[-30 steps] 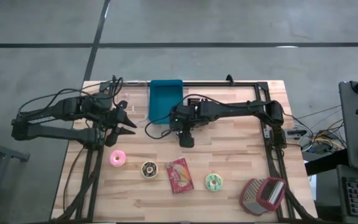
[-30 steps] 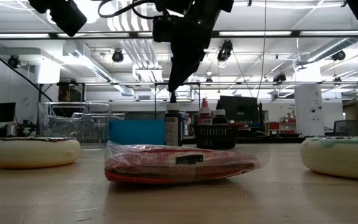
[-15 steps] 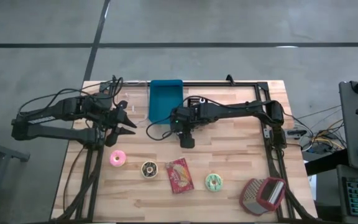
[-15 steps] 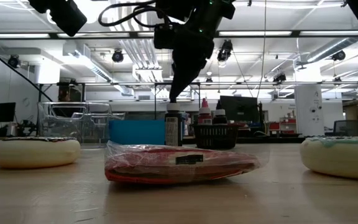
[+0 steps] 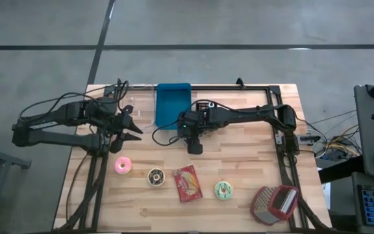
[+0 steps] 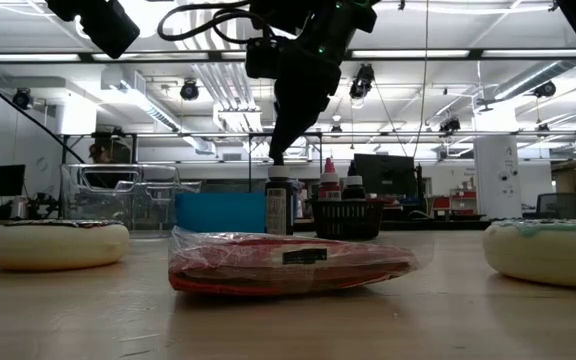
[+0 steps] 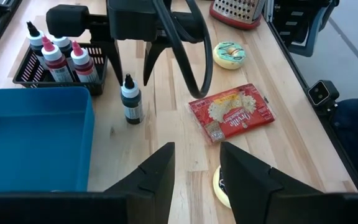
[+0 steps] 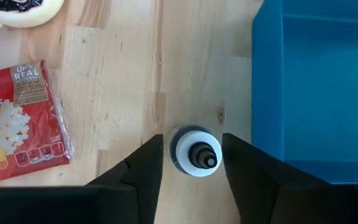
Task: Pick & Place Food Item
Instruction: Put the black food coloring into the black bin
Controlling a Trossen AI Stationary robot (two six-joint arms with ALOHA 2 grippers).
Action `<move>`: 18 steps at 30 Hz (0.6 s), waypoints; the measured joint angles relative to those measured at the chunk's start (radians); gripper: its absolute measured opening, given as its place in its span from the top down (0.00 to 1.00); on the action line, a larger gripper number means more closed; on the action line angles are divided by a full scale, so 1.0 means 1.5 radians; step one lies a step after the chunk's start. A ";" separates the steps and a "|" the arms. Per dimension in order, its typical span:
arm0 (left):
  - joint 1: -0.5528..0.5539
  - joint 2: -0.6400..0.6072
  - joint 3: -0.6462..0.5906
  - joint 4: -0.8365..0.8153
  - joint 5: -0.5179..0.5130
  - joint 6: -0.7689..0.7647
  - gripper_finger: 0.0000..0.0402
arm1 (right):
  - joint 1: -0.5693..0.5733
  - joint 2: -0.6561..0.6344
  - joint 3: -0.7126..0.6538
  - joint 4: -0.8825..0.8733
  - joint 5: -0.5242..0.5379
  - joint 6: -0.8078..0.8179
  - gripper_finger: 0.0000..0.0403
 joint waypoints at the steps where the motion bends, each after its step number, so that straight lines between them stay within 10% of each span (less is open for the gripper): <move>1: 0.000 0.000 0.000 0.000 0.000 0.000 0.67 | 0.000 0.000 0.000 0.000 0.000 0.000 0.64; 18: 0.000 0.000 0.000 0.000 0.000 0.000 0.67 | -0.011 0.000 -0.001 -0.002 0.002 0.003 0.92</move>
